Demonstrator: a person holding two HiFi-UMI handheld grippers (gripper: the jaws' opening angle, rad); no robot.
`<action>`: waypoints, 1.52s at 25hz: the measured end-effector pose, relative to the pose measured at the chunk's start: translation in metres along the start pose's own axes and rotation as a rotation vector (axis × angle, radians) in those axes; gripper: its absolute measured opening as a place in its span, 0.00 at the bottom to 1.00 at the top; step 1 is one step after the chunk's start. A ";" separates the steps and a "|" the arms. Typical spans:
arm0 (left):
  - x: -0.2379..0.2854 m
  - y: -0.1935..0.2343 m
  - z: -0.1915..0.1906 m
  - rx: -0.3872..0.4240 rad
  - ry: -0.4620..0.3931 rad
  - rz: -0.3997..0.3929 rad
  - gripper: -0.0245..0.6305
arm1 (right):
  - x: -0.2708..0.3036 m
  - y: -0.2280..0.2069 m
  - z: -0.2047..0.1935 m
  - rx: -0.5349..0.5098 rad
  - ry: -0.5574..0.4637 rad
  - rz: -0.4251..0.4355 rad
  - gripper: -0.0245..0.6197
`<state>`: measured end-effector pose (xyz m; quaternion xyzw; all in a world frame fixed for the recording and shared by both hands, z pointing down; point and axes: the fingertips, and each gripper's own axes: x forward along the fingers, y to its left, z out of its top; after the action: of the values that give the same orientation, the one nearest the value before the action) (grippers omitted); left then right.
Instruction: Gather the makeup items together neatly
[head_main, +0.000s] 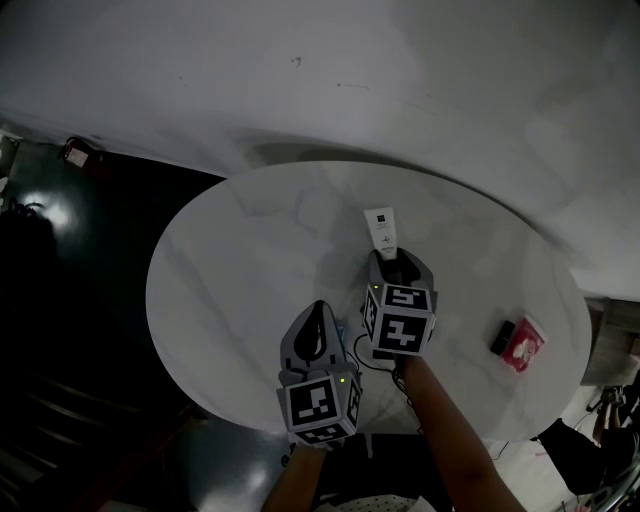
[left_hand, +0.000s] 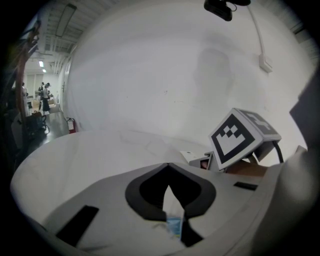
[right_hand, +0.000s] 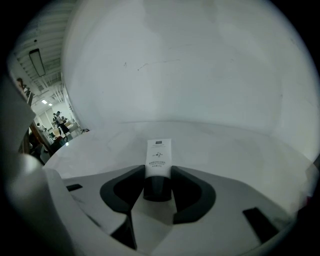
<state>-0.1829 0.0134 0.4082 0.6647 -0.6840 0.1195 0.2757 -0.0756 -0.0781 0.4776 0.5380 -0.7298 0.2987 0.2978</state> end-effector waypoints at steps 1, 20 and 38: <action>0.000 0.000 0.001 -0.001 -0.001 -0.001 0.09 | -0.001 0.001 0.000 0.001 -0.002 0.005 0.33; 0.002 -0.006 0.005 0.003 -0.005 -0.021 0.09 | -0.034 0.007 -0.007 0.101 -0.036 0.117 0.36; 0.000 -0.003 0.003 -0.001 -0.003 -0.010 0.09 | -0.026 0.018 -0.007 0.079 -0.014 0.130 0.34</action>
<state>-0.1803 0.0114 0.4046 0.6680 -0.6812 0.1169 0.2757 -0.0861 -0.0530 0.4604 0.5029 -0.7529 0.3420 0.2513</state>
